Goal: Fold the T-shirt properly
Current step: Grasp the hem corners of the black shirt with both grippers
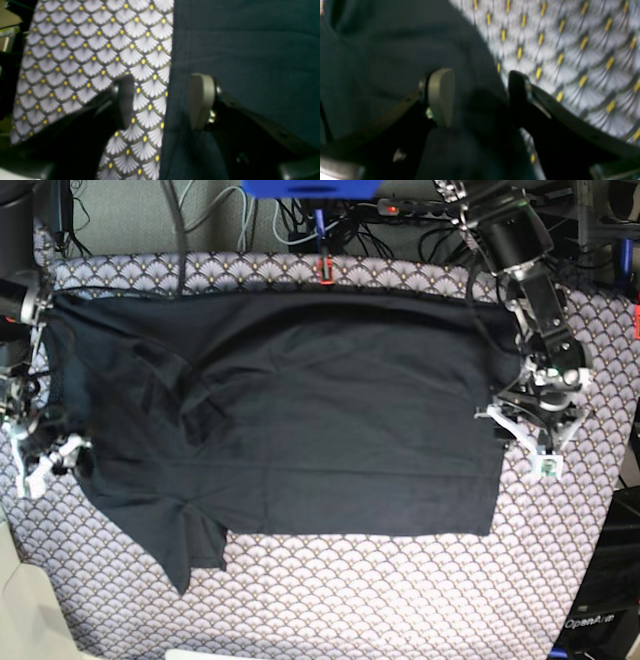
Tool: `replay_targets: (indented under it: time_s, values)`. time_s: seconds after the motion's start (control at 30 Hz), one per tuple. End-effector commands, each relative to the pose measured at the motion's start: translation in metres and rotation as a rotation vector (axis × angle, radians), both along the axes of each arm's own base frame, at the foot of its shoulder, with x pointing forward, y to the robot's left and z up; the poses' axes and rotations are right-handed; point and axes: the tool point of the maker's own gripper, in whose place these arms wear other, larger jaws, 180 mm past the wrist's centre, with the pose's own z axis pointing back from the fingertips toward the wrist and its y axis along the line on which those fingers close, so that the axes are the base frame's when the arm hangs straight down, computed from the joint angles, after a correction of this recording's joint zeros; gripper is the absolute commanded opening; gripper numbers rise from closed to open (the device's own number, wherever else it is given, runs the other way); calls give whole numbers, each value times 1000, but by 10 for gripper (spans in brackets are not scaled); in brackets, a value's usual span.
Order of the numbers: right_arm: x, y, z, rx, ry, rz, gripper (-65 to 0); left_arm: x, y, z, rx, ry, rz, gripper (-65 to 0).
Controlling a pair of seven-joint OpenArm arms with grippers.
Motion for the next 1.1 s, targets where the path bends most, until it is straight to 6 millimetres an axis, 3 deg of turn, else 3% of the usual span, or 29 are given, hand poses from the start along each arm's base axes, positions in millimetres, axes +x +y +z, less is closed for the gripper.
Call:
replay_targets:
  time_s: [0.0, 0.33, 0.5, 0.63, 0.9, 1.07]
  values:
    - [17, -7, 24, -1, -78, -16, -294, 9, 4, 18, 14, -61, 4, -311]
    - [-2, -5, 2, 24, -55, -34, -294, -2, 27, 20, 18, -65, 62, -311]
    - [2, -10, 10, 24, -96, -45, -296, -5, 31, 19, 17, -61, 75, -311]
    - [1, -25, 18, 2, -105, -60, -295, -8, 33, 18, 16, -59, 82, -311]
    - [-4, -22, 11, 2, -87, -53, -295, -8, 31, 17, 12, -58, 82, -311]
    - [-1, -8, 5, 21, -80, -37, -297, -8, 31, 17, 12, -58, 82, -311]
